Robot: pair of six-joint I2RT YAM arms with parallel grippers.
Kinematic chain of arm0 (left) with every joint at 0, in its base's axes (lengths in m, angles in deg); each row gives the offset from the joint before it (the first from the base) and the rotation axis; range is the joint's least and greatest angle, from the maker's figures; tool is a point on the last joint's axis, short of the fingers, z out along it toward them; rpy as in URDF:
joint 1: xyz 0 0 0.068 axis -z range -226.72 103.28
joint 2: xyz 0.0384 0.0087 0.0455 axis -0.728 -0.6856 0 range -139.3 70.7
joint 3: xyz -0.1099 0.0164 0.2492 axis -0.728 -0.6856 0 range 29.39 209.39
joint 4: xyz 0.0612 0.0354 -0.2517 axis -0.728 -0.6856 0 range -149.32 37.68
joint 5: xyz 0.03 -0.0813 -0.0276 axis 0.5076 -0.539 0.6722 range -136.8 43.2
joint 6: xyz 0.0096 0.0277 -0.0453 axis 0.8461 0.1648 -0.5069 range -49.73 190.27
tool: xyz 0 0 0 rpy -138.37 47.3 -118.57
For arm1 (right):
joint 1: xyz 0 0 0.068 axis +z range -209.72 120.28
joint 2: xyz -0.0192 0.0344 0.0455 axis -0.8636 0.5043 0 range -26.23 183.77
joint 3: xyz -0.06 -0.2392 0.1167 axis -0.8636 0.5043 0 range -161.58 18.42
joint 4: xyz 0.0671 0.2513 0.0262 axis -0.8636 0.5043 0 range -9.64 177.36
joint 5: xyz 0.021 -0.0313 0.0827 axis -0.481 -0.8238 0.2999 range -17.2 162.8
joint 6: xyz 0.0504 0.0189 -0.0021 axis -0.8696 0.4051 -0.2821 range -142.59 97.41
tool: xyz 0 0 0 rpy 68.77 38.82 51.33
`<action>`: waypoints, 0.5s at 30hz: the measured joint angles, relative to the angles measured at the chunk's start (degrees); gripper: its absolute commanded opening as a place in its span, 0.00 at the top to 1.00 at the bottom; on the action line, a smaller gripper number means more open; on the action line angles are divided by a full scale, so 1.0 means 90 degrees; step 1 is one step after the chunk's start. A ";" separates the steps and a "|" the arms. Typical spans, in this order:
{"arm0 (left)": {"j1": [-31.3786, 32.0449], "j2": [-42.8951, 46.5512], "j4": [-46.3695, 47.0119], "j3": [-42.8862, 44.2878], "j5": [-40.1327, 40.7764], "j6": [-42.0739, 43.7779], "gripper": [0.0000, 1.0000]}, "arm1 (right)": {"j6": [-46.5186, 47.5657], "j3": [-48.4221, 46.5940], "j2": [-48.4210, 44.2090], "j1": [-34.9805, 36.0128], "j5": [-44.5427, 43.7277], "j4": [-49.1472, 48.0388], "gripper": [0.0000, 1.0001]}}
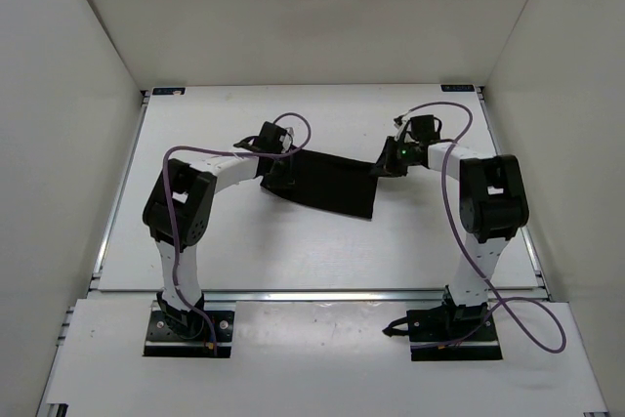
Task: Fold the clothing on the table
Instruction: Fold the skirt
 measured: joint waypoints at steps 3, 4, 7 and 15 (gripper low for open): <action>-0.0005 0.0024 -0.0044 -0.0255 0.0109 -0.0078 1.00 | 0.0134 -0.0007 0.0056 0.0185 -0.0143 0.0148 1.00; 0.0007 0.0053 -0.0029 -0.0274 0.0148 -0.0102 1.00 | 0.0182 -0.0010 0.0078 0.0277 -0.0192 0.0211 1.00; 0.0102 0.0134 0.0036 -0.0408 0.0260 -0.0170 1.00 | 0.0282 -0.0070 0.0209 0.0532 -0.0277 0.0367 1.00; 0.0403 0.0563 0.0182 -0.1001 0.0396 -0.0425 1.00 | 0.0476 -0.0763 0.0673 0.0583 -0.0272 0.0821 1.00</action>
